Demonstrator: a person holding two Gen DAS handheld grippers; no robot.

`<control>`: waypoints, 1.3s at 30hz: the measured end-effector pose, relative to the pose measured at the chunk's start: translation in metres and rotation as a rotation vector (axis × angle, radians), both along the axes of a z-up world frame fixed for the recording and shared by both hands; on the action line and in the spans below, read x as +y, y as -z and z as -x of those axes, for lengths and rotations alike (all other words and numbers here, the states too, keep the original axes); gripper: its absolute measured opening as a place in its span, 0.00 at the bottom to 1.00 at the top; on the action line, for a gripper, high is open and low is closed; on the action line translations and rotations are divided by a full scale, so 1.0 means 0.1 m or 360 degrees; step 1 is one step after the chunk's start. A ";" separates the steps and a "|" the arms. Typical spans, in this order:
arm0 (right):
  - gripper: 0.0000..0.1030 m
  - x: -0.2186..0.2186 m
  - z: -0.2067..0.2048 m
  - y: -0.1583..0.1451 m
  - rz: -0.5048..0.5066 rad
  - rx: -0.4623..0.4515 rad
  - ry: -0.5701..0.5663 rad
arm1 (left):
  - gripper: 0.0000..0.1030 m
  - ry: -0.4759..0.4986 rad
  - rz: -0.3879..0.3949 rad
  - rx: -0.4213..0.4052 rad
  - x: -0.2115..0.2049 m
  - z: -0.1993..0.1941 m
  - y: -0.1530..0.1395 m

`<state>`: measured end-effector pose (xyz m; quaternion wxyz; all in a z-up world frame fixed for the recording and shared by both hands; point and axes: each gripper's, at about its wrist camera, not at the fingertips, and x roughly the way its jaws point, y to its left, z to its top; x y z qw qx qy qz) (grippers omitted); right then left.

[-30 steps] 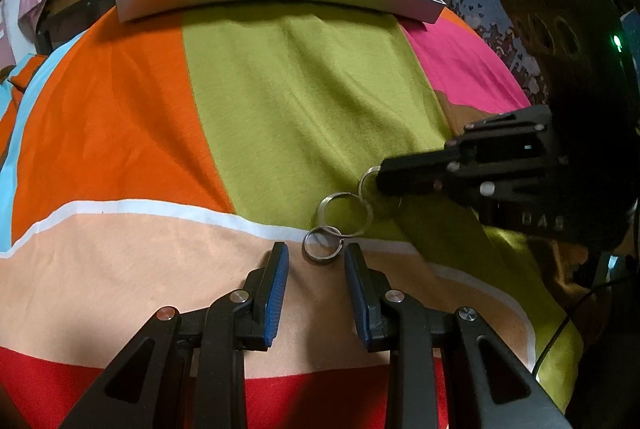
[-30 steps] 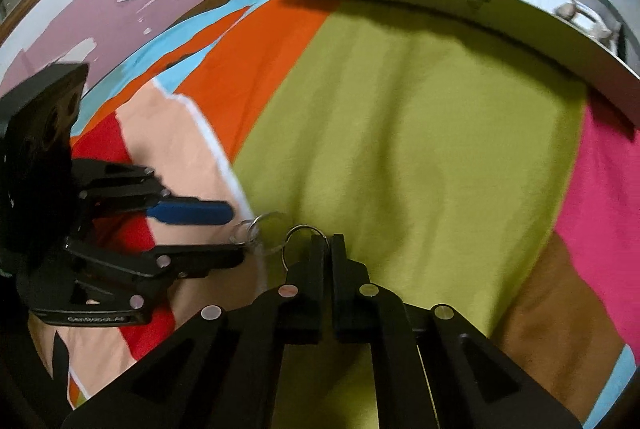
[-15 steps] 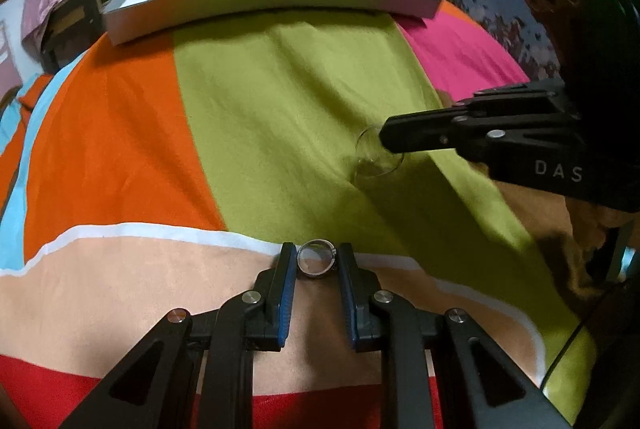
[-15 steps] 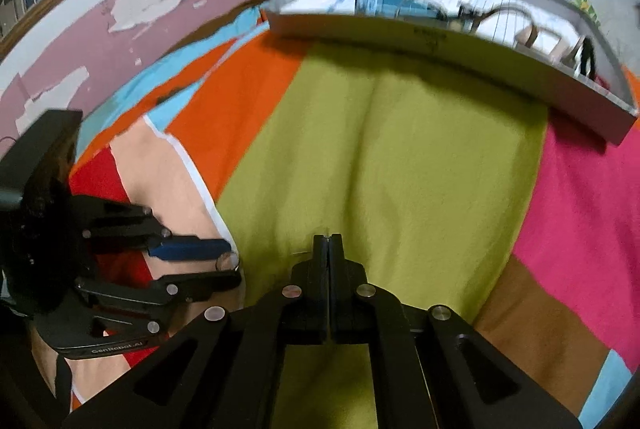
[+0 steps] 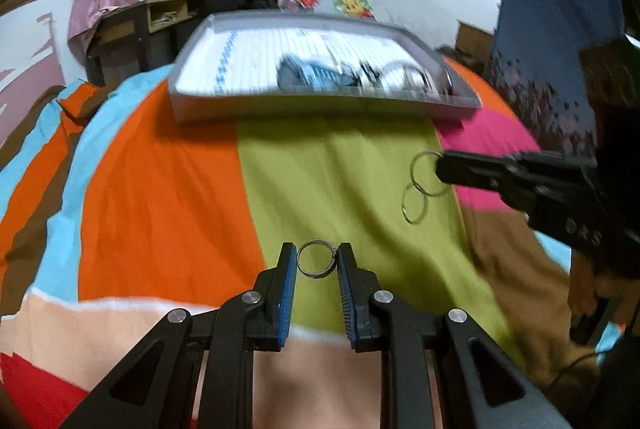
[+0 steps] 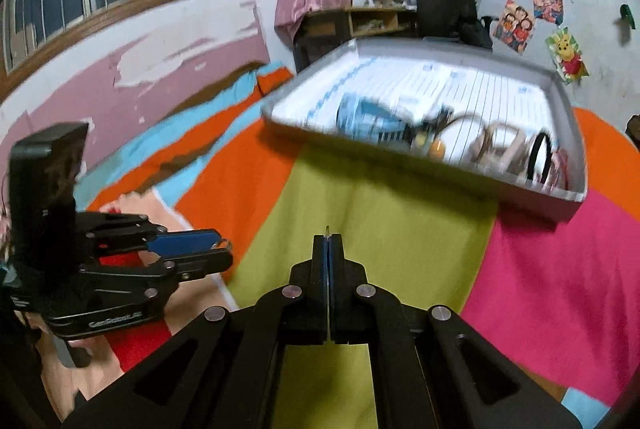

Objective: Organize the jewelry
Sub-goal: 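Carry the rings into the tray and open both tools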

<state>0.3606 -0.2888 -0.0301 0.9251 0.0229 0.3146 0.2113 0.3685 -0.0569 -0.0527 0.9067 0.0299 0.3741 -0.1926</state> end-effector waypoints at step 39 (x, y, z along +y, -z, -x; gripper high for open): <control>0.33 -0.51 -0.83 -0.52 -0.0027 -0.0129 0.0358 | 0.64 -0.0463 0.0085 -0.0136 0.00 -1.08 -0.56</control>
